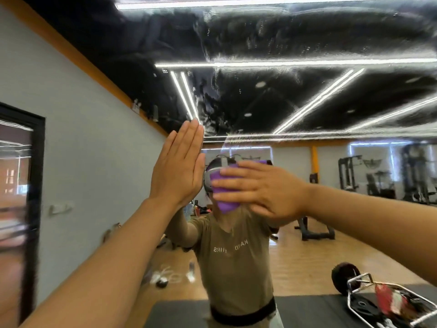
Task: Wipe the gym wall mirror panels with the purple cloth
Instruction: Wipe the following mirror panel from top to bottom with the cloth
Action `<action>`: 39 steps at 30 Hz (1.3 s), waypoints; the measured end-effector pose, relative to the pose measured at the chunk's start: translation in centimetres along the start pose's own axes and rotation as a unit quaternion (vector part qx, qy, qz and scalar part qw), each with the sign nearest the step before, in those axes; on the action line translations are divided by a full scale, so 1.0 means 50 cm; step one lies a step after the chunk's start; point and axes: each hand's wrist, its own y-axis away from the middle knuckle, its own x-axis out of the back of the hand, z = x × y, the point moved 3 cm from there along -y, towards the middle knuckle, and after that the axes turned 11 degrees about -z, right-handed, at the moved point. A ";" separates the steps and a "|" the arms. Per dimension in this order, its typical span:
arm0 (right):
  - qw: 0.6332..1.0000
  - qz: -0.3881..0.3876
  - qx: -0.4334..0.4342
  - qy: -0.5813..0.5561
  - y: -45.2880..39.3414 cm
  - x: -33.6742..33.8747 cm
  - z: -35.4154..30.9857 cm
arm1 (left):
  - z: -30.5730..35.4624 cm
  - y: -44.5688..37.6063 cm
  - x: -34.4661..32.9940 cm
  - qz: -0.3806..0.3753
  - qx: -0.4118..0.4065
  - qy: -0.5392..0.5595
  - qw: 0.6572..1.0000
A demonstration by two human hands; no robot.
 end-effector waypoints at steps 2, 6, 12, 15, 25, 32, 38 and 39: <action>0.996 0.035 -0.078 -0.017 -0.029 0.036 0.065 | -0.003 0.000 -0.001 -0.001 0.001 0.004 1.000; 0.950 0.106 -0.284 -0.071 -0.074 0.122 0.192 | 0.000 0.001 -0.001 0.006 0.003 0.012 1.000; 0.942 0.149 -0.292 -0.072 -0.098 0.097 0.131 | -0.001 0.004 -0.005 0.038 0.001 0.030 0.999; 0.978 0.096 -0.182 -0.032 -0.063 0.036 0.019 | -0.004 0.007 -0.006 0.047 0.020 0.052 0.997; 0.999 -0.029 -0.010 0.024 0.019 -0.053 -0.112 | -0.006 0.012 -0.004 0.012 0.031 0.045 0.998; 0.974 0.094 -0.200 -0.052 -0.047 0.052 0.058 | -0.006 0.010 -0.004 -0.008 0.040 0.028 0.999; 0.936 0.180 -0.296 -0.060 -0.064 0.043 0.032 | 0.011 0.040 -0.006 -0.013 0.077 0.005 0.997; 0.942 0.173 -0.283 -0.058 -0.057 0.027 0.001 | 0.011 0.049 -0.008 -0.015 0.073 0.015 0.997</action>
